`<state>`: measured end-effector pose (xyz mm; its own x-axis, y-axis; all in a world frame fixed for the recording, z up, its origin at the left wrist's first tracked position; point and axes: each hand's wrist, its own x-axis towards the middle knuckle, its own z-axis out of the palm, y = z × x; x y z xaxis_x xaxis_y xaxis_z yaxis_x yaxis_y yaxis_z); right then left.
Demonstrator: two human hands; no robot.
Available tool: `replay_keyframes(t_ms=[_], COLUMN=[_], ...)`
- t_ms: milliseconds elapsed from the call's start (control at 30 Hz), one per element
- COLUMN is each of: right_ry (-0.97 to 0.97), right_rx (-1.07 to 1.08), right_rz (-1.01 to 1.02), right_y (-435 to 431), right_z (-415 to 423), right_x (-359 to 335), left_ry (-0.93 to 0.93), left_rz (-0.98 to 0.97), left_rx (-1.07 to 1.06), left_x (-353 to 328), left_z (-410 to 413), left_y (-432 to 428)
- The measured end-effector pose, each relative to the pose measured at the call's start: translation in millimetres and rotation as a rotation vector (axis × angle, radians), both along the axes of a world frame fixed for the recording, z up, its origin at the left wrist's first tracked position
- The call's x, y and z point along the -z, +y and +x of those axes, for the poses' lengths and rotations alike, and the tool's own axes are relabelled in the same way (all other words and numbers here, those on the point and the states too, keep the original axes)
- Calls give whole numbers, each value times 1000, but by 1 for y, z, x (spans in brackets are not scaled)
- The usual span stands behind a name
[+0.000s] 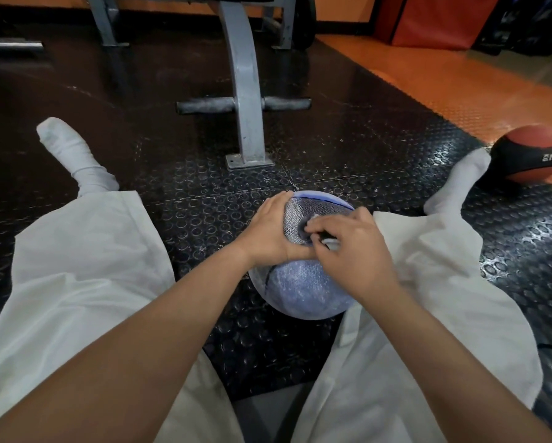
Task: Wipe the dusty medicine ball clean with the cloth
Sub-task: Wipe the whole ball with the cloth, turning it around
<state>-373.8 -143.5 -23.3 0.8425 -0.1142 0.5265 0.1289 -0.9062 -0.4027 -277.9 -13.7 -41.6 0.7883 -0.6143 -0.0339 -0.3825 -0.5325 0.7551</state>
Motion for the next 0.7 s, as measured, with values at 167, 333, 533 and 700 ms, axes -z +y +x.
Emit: replay_keyframes(t_ms=[167,333,533,700], right_ry=[27,242,82,55], right_rx=[47,87,-49,-30], right_rz=[-19,6,61,65], right_y=[-5,-13,-12,-11], right_z=[20,59,18,15], right_x=[-13,-28,-12,-6], left_ry=[-45,-54,3,-35], left_rz=[56,77,6,6], left_rx=[76,65,60,73], left_x=[-1,0,-7,-4], left_z=[-1,-3,8,6], left_y=[-1,-6,-12,-13])
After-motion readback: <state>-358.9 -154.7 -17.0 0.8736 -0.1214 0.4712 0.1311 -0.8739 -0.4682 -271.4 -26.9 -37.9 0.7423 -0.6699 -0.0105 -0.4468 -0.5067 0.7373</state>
